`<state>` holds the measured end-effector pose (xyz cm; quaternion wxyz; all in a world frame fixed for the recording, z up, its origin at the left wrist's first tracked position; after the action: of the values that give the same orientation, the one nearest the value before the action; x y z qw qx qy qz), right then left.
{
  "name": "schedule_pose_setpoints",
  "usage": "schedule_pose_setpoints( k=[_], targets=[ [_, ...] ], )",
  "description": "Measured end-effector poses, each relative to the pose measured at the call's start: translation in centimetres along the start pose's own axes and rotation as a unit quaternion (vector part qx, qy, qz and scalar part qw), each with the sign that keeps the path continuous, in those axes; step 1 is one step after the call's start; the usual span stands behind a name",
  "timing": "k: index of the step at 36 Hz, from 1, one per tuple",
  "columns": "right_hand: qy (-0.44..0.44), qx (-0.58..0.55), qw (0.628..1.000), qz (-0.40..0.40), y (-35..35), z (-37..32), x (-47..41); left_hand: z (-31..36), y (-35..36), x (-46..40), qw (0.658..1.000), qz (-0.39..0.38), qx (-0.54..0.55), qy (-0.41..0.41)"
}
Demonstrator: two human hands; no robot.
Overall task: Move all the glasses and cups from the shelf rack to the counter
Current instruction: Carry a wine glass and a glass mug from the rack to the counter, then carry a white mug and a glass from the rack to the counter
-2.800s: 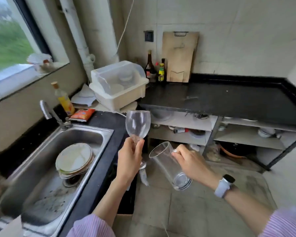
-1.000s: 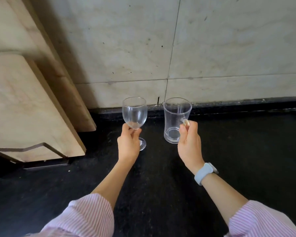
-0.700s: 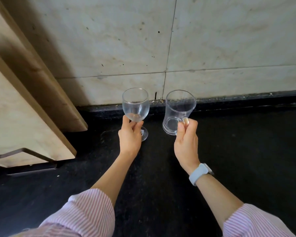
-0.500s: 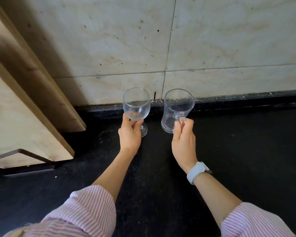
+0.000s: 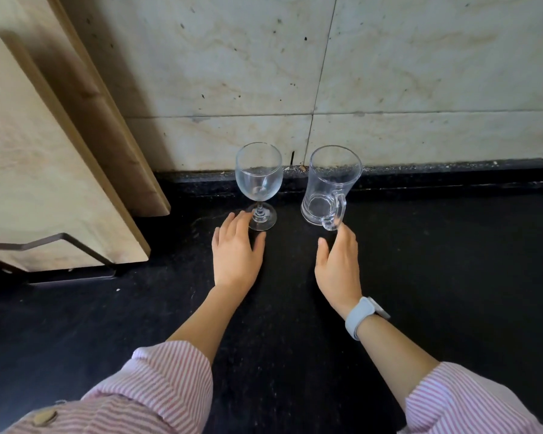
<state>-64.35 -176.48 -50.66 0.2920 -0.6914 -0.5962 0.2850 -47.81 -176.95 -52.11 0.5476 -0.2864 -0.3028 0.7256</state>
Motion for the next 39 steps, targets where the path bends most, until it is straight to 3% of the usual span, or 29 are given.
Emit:
schedule_pose_setpoints(
  k=[7, 10, 14, 21, 30, 35, 39],
  targets=[
    [-0.001, 0.126, 0.990, -0.069, 0.1, -2.5, 4.8, -1.4, -4.4, 5.8, 0.988, -0.050, -0.148, -0.021],
    [-0.109, 0.201, 0.959, -0.168, 0.7, -4.5, 7.7, -2.8, -7.9, 9.3, 0.985, -0.039, -0.157, -0.064],
    [-0.272, 0.251, 0.884, -0.285, 1.0, -8.3, 12.5, -4.9, -13.9, 15.7, 0.978, -0.013, -0.181, -0.099],
    [-0.432, 0.216, 0.805, -0.345, 1.6, -18.0, 23.0, -9.0, -25.6, 29.8, 0.954, 0.055, -0.185, -0.231],
    [-0.606, 0.129, 0.675, -0.400, 2.2, -30.8, 47.8, -11.4, -39.6, 57.8, 0.860, 0.254, -0.202, -0.394],
    [-0.669, 0.058, 0.605, -0.428, -0.3, -32.9, 65.8, -10.1, -42.6, 76.4, 0.787, 0.319, -0.205, -0.488],
    [-0.717, 0.023, 0.523, -0.460, -2.7, -32.8, 79.2, -7.5, -44.1, 90.4, 0.720, 0.377, -0.217, -0.541]
  ],
)
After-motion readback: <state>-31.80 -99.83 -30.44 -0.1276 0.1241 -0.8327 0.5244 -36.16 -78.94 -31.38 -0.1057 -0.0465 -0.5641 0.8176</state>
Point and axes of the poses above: each hand's wrist, its own x-axis away from the middle knuckle, its own y-axis out of the palm, z = x × y, the point moved 1 cm from there along -x, towards the middle knuckle, and after that the axes turned 4 degrees about x, right-handed, at the moved point
